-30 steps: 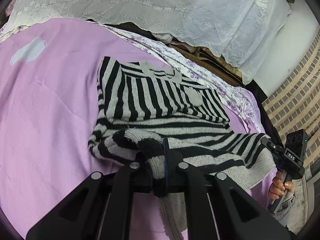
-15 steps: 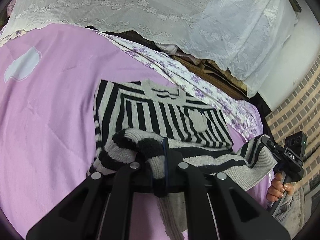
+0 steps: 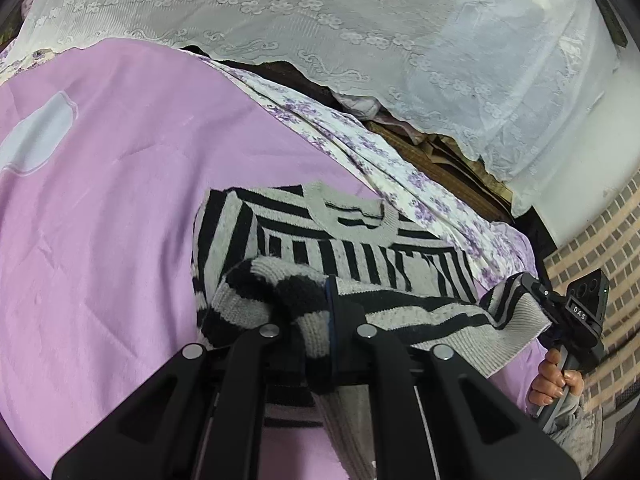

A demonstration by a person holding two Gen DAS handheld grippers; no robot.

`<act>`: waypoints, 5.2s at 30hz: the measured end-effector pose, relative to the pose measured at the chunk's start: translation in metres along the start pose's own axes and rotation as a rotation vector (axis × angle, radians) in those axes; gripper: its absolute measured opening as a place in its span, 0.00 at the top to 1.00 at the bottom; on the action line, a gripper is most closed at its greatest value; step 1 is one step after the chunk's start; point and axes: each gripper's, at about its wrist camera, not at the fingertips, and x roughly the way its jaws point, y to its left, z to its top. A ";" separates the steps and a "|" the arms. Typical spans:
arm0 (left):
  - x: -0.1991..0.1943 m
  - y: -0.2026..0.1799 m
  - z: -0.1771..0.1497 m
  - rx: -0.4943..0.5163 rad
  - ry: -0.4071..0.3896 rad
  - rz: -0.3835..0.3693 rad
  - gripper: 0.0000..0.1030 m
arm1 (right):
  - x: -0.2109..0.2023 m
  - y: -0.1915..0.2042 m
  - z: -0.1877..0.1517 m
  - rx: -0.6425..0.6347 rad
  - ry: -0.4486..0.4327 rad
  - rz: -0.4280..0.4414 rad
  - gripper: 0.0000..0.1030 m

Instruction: Fold small clothes

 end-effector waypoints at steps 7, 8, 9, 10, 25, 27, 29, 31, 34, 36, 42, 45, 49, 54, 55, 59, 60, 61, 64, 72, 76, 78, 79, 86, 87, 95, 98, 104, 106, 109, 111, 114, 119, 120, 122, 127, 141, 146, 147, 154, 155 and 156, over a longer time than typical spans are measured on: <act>0.030 0.012 0.018 -0.046 0.007 0.023 0.94 | 0.039 -0.019 0.020 0.052 0.015 -0.030 0.86; 0.037 0.017 0.020 -0.064 0.014 0.022 0.94 | 0.043 -0.022 0.022 0.059 0.018 -0.033 0.86; 0.043 0.021 0.021 -0.078 0.021 0.020 0.94 | 0.049 -0.026 0.023 0.068 0.022 -0.037 0.86; 0.048 0.025 0.021 -0.087 0.027 0.020 0.94 | 0.054 -0.030 0.024 0.075 0.026 -0.041 0.86; 0.053 0.056 0.013 -0.171 0.021 -0.041 0.67 | 0.064 -0.044 0.016 0.011 0.027 -0.062 0.75; 0.034 0.053 0.014 -0.154 -0.020 -0.045 0.54 | 0.050 -0.035 0.016 -0.021 0.015 -0.059 0.74; 0.022 0.048 0.013 -0.118 -0.036 -0.029 0.54 | 0.041 -0.024 0.015 -0.069 0.012 -0.070 0.71; 0.015 0.040 0.007 -0.057 -0.032 0.007 0.53 | 0.034 -0.018 0.015 -0.088 0.005 -0.075 0.62; 0.013 0.032 -0.009 0.028 -0.011 0.083 0.52 | 0.017 -0.023 0.020 -0.061 -0.070 -0.099 0.45; 0.016 0.034 -0.018 0.050 0.015 0.106 0.52 | 0.011 -0.034 0.025 -0.007 -0.082 -0.096 0.45; 0.007 0.025 -0.036 0.155 0.005 0.160 0.50 | 0.002 -0.018 0.010 -0.134 -0.030 -0.105 0.76; 0.002 0.018 -0.045 0.208 0.011 0.150 0.47 | 0.008 -0.004 -0.008 -0.210 0.018 -0.127 0.77; 0.009 0.002 -0.054 0.280 0.036 0.146 0.42 | 0.023 0.008 -0.024 -0.259 0.081 -0.141 0.76; 0.034 -0.019 -0.052 0.349 0.078 0.133 0.34 | 0.054 0.023 -0.035 -0.317 0.157 -0.148 0.75; 0.038 -0.023 -0.048 0.351 0.076 0.133 0.34 | 0.060 0.027 -0.035 -0.326 0.171 -0.145 0.75; 0.073 -0.020 -0.001 0.251 0.054 0.208 0.33 | 0.110 0.038 -0.030 -0.361 0.252 -0.173 0.75; 0.079 -0.012 0.012 0.186 0.053 0.209 0.33 | 0.118 0.036 -0.022 -0.349 0.223 -0.196 0.78; 0.084 -0.001 0.023 0.105 0.057 0.177 0.33 | 0.122 0.032 -0.012 -0.329 0.176 -0.221 0.79; 0.081 0.021 0.040 -0.100 0.053 0.045 0.34 | 0.121 0.001 0.019 -0.157 0.046 -0.278 0.78; 0.043 -0.023 -0.007 0.176 0.005 0.016 0.33 | 0.093 -0.015 0.015 -0.111 0.031 -0.236 0.78; 0.024 -0.044 -0.021 0.287 -0.056 0.011 0.30 | 0.095 -0.025 0.020 -0.105 0.038 -0.281 0.74; 0.028 -0.050 -0.024 0.311 -0.029 0.025 0.23 | 0.098 -0.045 0.024 -0.038 0.028 -0.345 0.82; 0.036 -0.052 -0.024 0.322 -0.015 0.056 0.22 | 0.095 -0.058 0.026 0.011 0.014 -0.364 0.96; 0.119 -0.023 0.020 0.196 0.102 0.380 0.22 | 0.079 -0.061 0.029 0.042 -0.056 -0.373 0.98; 0.122 -0.002 0.032 0.071 0.126 0.329 0.22 | 0.079 -0.061 0.029 0.043 -0.058 -0.369 0.98; 0.090 0.003 0.044 -0.061 0.006 0.310 0.18 | 0.073 -0.029 0.030 -0.035 -0.117 -0.311 0.82; 0.104 -0.024 0.043 0.066 0.040 0.314 0.16 | 0.090 -0.010 0.024 -0.117 -0.075 -0.272 0.73; 0.142 0.002 0.034 0.067 0.091 0.500 0.15 | 0.127 -0.032 0.017 -0.137 0.078 -0.348 0.76; 0.139 -0.004 0.028 0.114 0.056 0.555 0.15 | 0.119 -0.048 0.024 -0.072 0.053 -0.391 1.00; 0.122 -0.004 0.023 0.109 -0.020 0.714 0.12 | 0.104 -0.046 0.026 -0.070 -0.006 -0.407 0.97; 0.105 0.002 0.023 0.047 -0.024 0.539 0.12 | 0.100 -0.032 0.021 -0.127 -0.025 -0.395 0.90; 0.092 -0.001 0.021 0.026 -0.054 0.446 0.10 | 0.106 -0.004 0.010 -0.208 -0.016 -0.345 0.75; 0.134 0.003 0.010 0.091 0.039 0.550 0.04 | 0.143 0.002 -0.018 -0.350 0.137 -0.407 0.62; 0.137 0.001 0.007 0.105 0.025 0.567 0.04 | 0.142 0.004 -0.019 -0.357 0.123 -0.408 0.62; 0.131 -0.006 0.003 0.133 0.001 0.594 0.04 | 0.139 0.007 -0.018 -0.361 0.105 -0.412 0.63; 0.105 -0.017 -0.007 0.149 -0.087 0.546 0.05 | 0.111 0.021 -0.027 -0.378 0.013 -0.404 0.62; 0.100 -0.032 -0.040 0.237 -0.063 0.611 0.04 | 0.098 0.032 -0.078 -0.453 0.094 -0.457 0.43; 0.085 -0.030 -0.051 0.223 -0.077 0.604 0.04 | 0.085 0.031 -0.081 -0.438 0.054 -0.451 0.39; 0.083 -0.031 -0.053 0.224 -0.080 0.603 0.04 | 0.081 0.032 -0.082 -0.438 0.043 -0.456 0.38; 0.057 -0.039 -0.076 0.231 -0.122 0.604 0.04 | 0.055 0.033 -0.092 -0.409 -0.024 -0.466 0.38; 0.055 -0.040 -0.078 0.229 -0.124 0.601 0.04 | 0.051 0.033 -0.095 -0.405 -0.027 -0.469 0.38; 0.051 -0.040 -0.080 0.225 -0.127 0.595 0.04 | 0.048 0.033 -0.097 -0.403 -0.029 -0.472 0.38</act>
